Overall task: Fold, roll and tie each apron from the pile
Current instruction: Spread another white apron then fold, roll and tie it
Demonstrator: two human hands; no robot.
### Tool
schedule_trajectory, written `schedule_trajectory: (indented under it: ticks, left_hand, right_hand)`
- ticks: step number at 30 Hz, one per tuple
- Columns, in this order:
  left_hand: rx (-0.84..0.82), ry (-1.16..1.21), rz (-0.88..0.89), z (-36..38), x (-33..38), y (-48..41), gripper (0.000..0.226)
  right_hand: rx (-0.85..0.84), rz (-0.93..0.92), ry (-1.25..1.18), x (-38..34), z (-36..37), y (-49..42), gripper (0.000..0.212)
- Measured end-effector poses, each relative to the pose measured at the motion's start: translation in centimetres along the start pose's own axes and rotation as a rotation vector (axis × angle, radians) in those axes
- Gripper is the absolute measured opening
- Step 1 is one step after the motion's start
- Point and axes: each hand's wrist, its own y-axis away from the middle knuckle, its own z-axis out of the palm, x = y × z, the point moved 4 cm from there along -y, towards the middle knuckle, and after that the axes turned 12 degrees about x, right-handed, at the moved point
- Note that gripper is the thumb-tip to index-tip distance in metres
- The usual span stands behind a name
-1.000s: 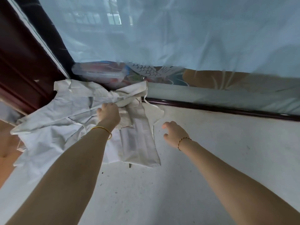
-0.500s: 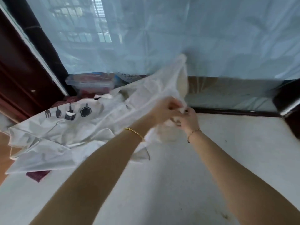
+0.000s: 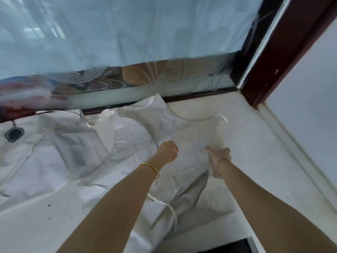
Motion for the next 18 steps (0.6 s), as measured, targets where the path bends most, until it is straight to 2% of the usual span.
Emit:
schedule_trajectory:
  ticks: [3,4,6,9,11,13,14,16,18]
  left_hand:
    - [-0.09,-0.255,-0.005,1.5,-2.6,-0.3,0.04]
    - [-0.133,-0.326,-0.005,2.2,-3.2,-0.3,0.047]
    - [-0.196,-0.414,0.004,3.3,-4.1,-0.1,0.056]
    - [-0.269,-0.492,0.024,4.1,-5.0,0.0,0.066]
    - [-0.29,-0.523,0.062,4.4,-4.7,-0.2,0.067]
    - [-0.223,-0.531,0.101,4.1,-3.7,-0.4,0.063]
    - [-0.138,-0.547,0.117,3.6,-3.1,-0.6,0.058]
    - [0.066,-0.589,0.145,2.0,-2.1,-1.2,0.049]
    - [0.162,-0.608,0.137,0.5,-2.0,-1.8,0.041]
  right_hand:
    - [-0.081,-0.168,0.238,1.4,1.3,0.3,0.09]
    - [-0.112,-0.222,0.299,1.6,1.7,0.3,0.083]
    - [-0.099,-0.319,0.385,1.6,1.5,-0.5,0.057]
    - [0.125,-0.347,0.303,0.1,-2.1,-2.0,0.027]
    - [0.29,-0.353,0.18,-1.4,-5.0,-3.5,0.032]
    - [0.394,-0.466,0.08,-3.9,-6.9,-3.8,0.045]
    - [0.447,-0.593,0.135,-5.4,-7.3,-3.7,0.051]
    - [0.498,-0.914,0.442,-8.1,-6.5,-2.1,0.055]
    - [0.355,-1.099,0.671,-8.5,-3.7,0.5,0.039]
